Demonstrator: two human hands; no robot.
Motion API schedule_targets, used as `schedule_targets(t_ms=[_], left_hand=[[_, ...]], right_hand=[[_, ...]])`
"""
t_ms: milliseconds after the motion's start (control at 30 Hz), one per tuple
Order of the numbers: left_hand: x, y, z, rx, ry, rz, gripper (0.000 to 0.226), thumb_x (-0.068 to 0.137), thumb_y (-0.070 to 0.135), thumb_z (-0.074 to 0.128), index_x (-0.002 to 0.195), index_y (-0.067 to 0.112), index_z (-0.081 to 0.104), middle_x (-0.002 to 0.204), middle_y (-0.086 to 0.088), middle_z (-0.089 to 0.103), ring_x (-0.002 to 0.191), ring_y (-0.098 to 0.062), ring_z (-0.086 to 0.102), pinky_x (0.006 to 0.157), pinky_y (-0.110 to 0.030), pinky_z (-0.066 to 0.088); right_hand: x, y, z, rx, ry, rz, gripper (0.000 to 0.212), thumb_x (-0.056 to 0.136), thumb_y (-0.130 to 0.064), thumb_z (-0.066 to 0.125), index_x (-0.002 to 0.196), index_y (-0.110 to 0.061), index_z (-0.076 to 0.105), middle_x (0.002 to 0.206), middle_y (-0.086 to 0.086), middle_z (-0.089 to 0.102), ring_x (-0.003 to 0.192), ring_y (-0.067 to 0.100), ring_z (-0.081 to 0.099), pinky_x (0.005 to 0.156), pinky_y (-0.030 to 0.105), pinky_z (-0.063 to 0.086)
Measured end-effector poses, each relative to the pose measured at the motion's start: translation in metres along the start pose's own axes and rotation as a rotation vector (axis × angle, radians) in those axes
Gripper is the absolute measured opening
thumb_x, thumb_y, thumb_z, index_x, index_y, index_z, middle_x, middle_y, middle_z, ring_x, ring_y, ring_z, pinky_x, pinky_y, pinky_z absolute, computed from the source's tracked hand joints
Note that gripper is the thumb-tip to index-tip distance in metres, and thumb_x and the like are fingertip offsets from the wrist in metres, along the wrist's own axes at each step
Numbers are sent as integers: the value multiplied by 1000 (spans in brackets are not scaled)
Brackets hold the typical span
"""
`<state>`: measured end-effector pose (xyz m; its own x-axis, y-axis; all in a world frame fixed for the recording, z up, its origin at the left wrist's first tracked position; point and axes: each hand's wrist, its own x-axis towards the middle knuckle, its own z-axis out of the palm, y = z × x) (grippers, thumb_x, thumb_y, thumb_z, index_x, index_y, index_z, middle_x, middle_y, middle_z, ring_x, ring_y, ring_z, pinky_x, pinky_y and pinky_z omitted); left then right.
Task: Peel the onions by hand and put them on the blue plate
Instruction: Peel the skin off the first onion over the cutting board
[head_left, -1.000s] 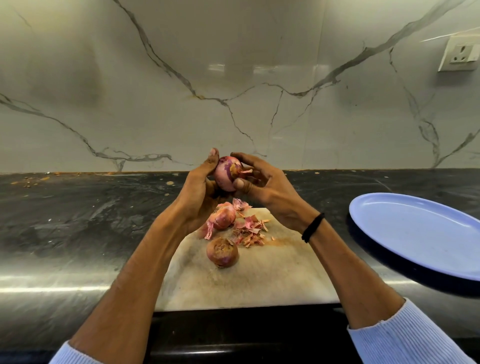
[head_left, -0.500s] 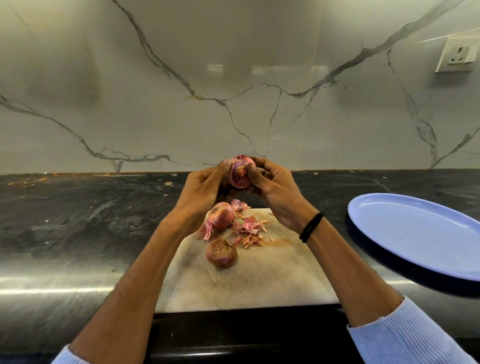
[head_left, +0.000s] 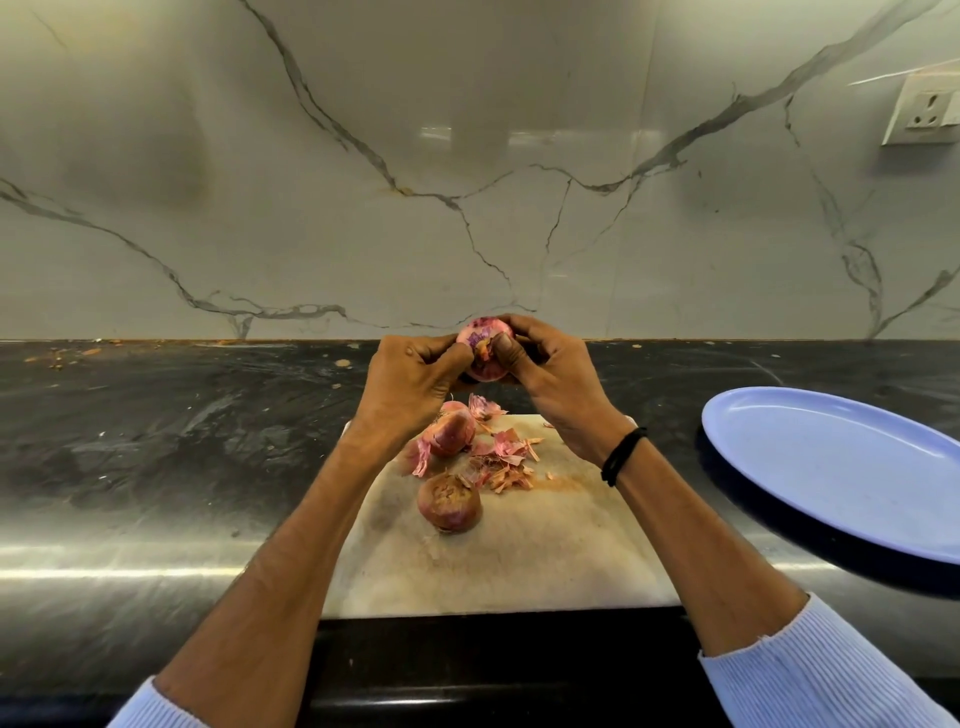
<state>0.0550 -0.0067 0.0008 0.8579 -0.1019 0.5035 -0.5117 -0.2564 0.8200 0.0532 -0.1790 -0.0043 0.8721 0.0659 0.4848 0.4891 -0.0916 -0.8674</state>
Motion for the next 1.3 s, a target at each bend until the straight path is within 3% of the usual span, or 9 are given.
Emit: schedule_targets(t_ms=[233, 533, 700, 833, 1133, 1300], left_hand=[[2, -4, -1, 62, -13, 33, 18, 94, 16, 65, 100, 3, 77, 91, -12, 76, 83, -21, 75, 80, -44, 62], [5, -11, -1, 136, 5, 77, 17, 94, 15, 65, 99, 5, 78, 86, -10, 76, 80, -24, 74, 77, -48, 62], [4, -10, -1, 55, 38, 53, 19, 94, 13, 64, 85, 2, 77, 80, -14, 75, 80, -28, 74, 78, -47, 62], [2, -7, 3, -83, 23, -2, 21, 94, 19, 65, 92, 1, 77, 86, -13, 76, 83, -23, 76, 81, -44, 62], [5, -13, 5, 45, 71, 17, 19, 93, 17, 67, 82, 6, 78, 76, -8, 75, 76, -22, 74, 75, -46, 63], [6, -20, 4, 115, 91, 62, 21, 93, 18, 67, 78, 7, 78, 73, -10, 74, 73, -26, 74, 69, -49, 62]], right_hand=[[0, 2, -1, -42, -6, -23, 40, 97, -19, 58, 135, -6, 57, 127, 10, 63, 117, 19, 62, 90, 30, 58], [0, 3, -1, -8, -14, -11, 38, 98, -18, 57, 134, -7, 58, 126, 10, 64, 116, 20, 63, 91, 30, 57], [0, 2, -1, 24, -2, -13, 36, 98, -17, 56, 133, -7, 58, 124, 9, 65, 115, 20, 64, 94, 37, 57], [-1, 0, -1, 5, -13, -33, 33, 99, -12, 55, 131, -7, 59, 118, 3, 66, 112, 18, 65, 92, 31, 57], [-3, 4, 4, -39, 6, -43, 37, 98, -16, 56, 134, -6, 58, 116, -2, 65, 108, 8, 64, 90, 24, 56], [-3, 9, 5, 27, 9, 9, 38, 100, -17, 54, 136, -6, 57, 124, 7, 64, 110, 14, 65, 82, 25, 58]])
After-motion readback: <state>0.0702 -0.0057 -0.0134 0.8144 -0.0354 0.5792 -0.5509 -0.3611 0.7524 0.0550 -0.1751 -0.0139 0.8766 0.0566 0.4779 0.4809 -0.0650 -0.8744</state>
